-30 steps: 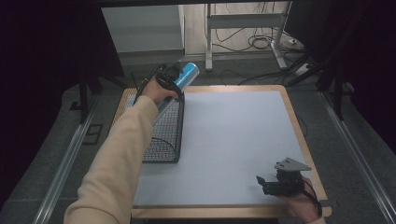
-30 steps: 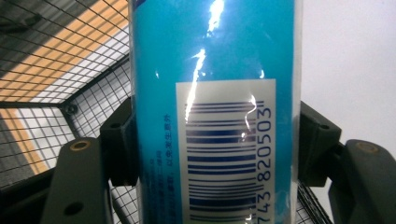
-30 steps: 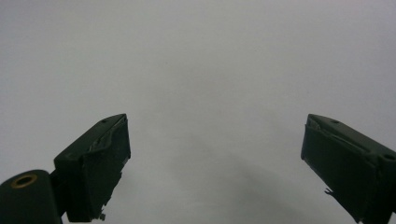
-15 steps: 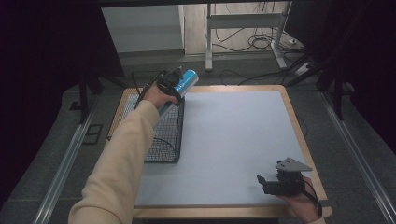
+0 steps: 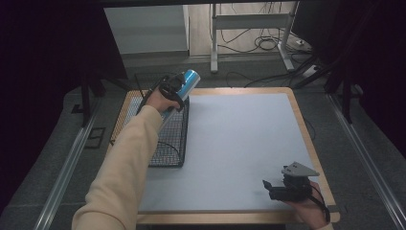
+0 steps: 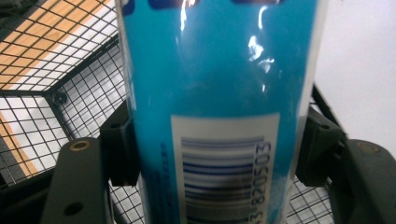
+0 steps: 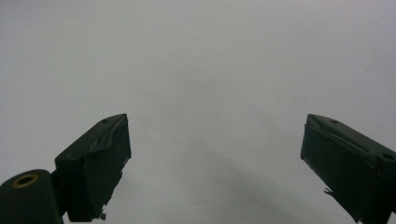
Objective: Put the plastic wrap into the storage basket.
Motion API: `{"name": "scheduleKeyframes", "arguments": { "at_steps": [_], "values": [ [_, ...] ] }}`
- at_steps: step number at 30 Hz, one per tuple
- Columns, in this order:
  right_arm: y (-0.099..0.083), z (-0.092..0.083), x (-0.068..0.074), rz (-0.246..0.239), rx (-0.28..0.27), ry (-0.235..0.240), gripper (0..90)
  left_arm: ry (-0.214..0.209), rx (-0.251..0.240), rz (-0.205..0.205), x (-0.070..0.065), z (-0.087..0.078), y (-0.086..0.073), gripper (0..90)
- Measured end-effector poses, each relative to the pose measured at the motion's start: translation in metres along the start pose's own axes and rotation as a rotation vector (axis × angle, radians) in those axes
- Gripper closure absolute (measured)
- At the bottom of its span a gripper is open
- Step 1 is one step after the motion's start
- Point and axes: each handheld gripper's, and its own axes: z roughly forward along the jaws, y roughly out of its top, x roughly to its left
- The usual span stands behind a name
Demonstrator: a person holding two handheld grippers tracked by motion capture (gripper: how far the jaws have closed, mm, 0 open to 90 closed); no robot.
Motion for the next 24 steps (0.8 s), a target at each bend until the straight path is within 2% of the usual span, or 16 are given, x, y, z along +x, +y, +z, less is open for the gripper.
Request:
{"name": "scheduleKeyframes", "arguments": {
  "at_steps": [7, 17, 20, 22, 23, 24],
  "values": [
    [0.000, 0.001, 0.000, -0.003, 0.003, 0.000, 8.4, 0.027, 0.021, 0.020, 0.001, 0.011, -0.001, 31.3],
    [0.000, 0.000, 0.001, -0.004, -0.001, 0.000, 8.4, 0.058, -0.002, -0.015, 0.002, 0.016, -0.003, 30.8],
    [0.000, -0.001, 0.001, -0.004, -0.002, 0.000, 8.4, 0.060, -0.005, 0.001, 0.001, 0.014, -0.003, 27.0],
    [0.000, -0.001, 0.001, -0.004, -0.002, -0.001, 8.4, 0.069, -0.009, 0.026, -0.003, 0.011, -0.005, 19.8],
    [0.000, -0.001, 0.001, -0.003, -0.002, -0.001, 8.4, 0.069, -0.009, 0.026, -0.003, 0.011, -0.005, 16.2],
    [0.000, -0.001, 0.001, -0.003, -0.002, -0.001, 8.4, 0.086, -0.014, 0.024, -0.004, 0.009, -0.005, 16.2]
  ]
}}
